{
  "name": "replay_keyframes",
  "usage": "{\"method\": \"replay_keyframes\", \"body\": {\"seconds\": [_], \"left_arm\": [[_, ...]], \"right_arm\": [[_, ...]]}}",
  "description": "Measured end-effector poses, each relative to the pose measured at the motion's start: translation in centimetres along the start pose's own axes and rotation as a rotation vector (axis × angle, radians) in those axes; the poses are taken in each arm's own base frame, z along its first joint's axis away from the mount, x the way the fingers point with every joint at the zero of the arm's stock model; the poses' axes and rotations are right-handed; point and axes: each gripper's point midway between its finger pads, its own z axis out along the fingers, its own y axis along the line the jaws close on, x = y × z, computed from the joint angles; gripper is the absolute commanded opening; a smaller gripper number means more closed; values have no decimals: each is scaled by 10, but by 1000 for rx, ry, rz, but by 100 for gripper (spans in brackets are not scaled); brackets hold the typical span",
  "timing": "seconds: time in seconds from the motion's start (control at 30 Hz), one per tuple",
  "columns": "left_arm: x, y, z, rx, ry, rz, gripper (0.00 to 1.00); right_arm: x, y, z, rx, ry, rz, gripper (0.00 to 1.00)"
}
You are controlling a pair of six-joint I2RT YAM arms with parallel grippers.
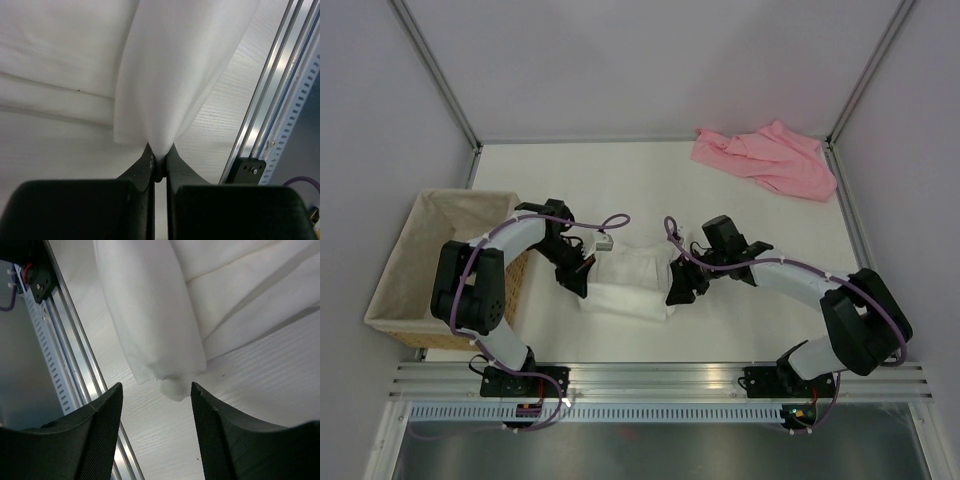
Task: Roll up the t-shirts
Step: Roll the tshirt
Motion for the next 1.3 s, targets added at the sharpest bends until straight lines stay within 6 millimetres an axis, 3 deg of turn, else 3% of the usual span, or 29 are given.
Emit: {"method": "replay_keyframes", "body": {"seconds": [0.1,0.27,0.3,0.33,0.43,0.47,0.7,0.9,0.97,1.13,1.27,1.3], "left_arm": [[-1,-1,2,9,-8,-27,2],[-3,0,3,4,-14,-54,3],[-3,1,3,2,-15,-56,5],[-3,1,3,0,-17,-57,6],[-3,3,4,-3,-17,-65,10],[-2,4,4,-2,-12,-74,11],[4,23,7,-4,-14,-129,16],[5,33,9,-18,5,-160,43],[1,38,3,-41,7,-157,47],[-33,55,-31,-174,-58,-60,51],[-66,47,-62,-323,-121,101,54],[-71,41,-64,-354,-127,154,64]], "right_arm": [[1,-1,-1,39,-59,75,64],[10,-13,18,92,-48,160,62],[11,-15,22,99,-46,164,57],[11,-17,26,102,-44,168,38],[9,-22,36,89,-45,198,5],[9,-25,39,88,-44,214,1],[4,-31,43,38,-68,286,0],[2,-35,44,22,-63,323,5],[0,-35,43,25,-53,331,5],[-12,-34,39,30,-45,336,5],[-13,-35,38,31,-41,335,5],[-13,-35,38,31,-41,336,5]]}}
